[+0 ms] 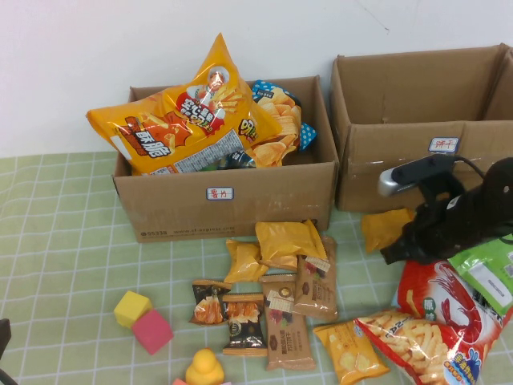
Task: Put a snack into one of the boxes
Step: Pick up the biscuit
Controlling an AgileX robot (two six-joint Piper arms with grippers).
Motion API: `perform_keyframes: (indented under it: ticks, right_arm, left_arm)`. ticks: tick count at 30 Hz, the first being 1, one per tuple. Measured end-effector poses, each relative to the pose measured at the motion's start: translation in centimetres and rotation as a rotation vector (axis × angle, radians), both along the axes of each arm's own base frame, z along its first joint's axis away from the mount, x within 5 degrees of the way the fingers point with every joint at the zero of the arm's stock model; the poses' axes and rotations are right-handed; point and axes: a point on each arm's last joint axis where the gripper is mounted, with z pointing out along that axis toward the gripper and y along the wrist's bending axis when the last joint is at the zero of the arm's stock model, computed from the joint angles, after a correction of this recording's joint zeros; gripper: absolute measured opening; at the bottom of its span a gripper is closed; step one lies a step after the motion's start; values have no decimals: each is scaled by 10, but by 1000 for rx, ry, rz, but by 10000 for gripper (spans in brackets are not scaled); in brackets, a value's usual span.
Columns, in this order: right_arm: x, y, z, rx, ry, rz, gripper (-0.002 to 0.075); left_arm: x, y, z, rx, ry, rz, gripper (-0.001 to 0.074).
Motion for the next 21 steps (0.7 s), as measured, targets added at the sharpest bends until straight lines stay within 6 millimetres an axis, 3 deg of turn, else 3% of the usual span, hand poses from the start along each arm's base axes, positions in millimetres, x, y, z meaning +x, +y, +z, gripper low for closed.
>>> perform_keyframes:
  ticks: [9, 14, 17, 21]
  right_arm:
    - [10, -34, 0, 37, 29, -179, -1]
    - [10, -22, 1, 31, -12, -145, 47]
    - [10, -4, 3, 33, -77, -104, 200]
    - [12, 14, 4, 56, -155, -93, 507]
  left_arm:
    - [0, 0, -1, 0, 6, -1, -1]
    - [0, 0, -1, 0, 8, -1, -1]
    - [0, 0, -1, 0, 8, -1, -1]
    - [0, 0, -1, 0, 9, -1, -1]
